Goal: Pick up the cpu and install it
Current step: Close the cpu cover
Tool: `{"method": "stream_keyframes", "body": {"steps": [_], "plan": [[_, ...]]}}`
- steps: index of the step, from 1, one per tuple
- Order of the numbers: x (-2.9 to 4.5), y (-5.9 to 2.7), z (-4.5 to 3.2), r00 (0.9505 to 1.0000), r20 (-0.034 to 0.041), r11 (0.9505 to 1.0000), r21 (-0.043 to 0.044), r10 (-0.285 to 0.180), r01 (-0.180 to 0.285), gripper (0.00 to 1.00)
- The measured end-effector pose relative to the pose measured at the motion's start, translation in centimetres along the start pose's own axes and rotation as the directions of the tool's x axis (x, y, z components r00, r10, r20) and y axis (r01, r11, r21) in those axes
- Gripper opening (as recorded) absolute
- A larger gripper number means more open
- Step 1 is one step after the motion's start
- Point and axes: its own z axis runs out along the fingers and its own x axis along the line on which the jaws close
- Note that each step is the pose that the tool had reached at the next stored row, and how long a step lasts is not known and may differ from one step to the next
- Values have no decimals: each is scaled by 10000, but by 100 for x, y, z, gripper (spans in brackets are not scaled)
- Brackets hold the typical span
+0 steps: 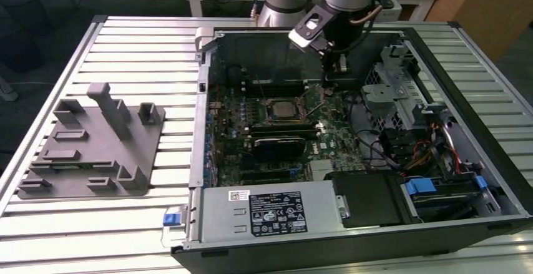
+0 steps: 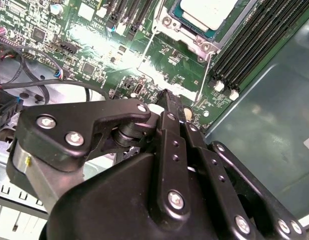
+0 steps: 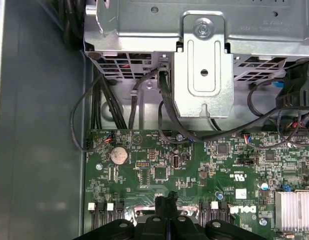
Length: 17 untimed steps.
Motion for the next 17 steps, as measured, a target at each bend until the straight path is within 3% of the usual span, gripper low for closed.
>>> {"method": "stream_keyframes", "body": {"steps": [17], "plan": [[0, 68, 80, 10000, 0, 10000, 1, 1, -1, 11]]}}
